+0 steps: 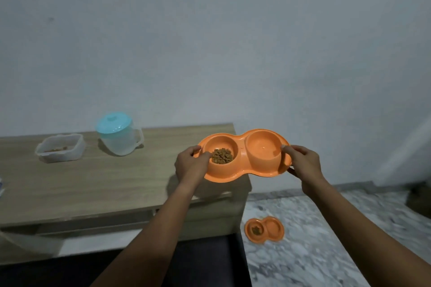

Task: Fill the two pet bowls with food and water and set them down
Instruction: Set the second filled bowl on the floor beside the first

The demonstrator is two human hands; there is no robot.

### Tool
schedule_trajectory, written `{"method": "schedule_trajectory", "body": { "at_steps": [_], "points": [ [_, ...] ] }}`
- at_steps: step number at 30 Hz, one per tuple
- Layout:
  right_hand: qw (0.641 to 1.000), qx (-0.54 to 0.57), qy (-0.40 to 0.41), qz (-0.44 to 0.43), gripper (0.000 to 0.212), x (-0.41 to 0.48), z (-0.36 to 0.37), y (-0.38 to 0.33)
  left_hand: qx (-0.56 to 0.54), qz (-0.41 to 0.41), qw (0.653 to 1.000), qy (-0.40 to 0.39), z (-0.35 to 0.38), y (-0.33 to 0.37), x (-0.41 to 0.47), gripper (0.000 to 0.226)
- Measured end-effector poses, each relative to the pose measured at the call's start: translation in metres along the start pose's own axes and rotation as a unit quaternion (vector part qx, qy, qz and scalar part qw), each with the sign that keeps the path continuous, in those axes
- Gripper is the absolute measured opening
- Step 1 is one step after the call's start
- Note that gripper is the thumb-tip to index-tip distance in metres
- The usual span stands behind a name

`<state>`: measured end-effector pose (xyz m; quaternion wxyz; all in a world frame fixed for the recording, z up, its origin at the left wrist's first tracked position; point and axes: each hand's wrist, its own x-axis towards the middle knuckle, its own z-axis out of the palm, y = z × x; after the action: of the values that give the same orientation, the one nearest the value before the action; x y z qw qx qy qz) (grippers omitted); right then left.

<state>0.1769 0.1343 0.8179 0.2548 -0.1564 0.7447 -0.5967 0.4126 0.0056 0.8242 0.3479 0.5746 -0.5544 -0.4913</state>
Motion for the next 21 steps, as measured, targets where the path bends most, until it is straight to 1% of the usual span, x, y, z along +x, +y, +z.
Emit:
{"method": "schedule_trajectory", "body": {
  "at_steps": [6,11,14,21],
  "points": [
    [0.999,0.007,0.053,0.007,0.032,0.041,-0.082,0.000,0.010,0.026,0.997,-0.066,0.096,0.021,-0.007,0.046],
    [0.994,0.021,0.110,0.015,0.024,0.071,-0.135,0.002,-0.005,0.049,0.990,-0.132,0.172,0.035,0.000,0.043],
    [0.989,0.023,0.146,0.024,0.027,0.093,-0.163,0.004,-0.001,0.052,0.984,-0.169,0.214,0.040,0.004,0.043],
    [0.985,0.020,0.163,0.054,0.028,0.150,-0.218,0.028,0.019,0.048,0.977,-0.206,0.303,0.037,0.008,0.044]
  ]
}}
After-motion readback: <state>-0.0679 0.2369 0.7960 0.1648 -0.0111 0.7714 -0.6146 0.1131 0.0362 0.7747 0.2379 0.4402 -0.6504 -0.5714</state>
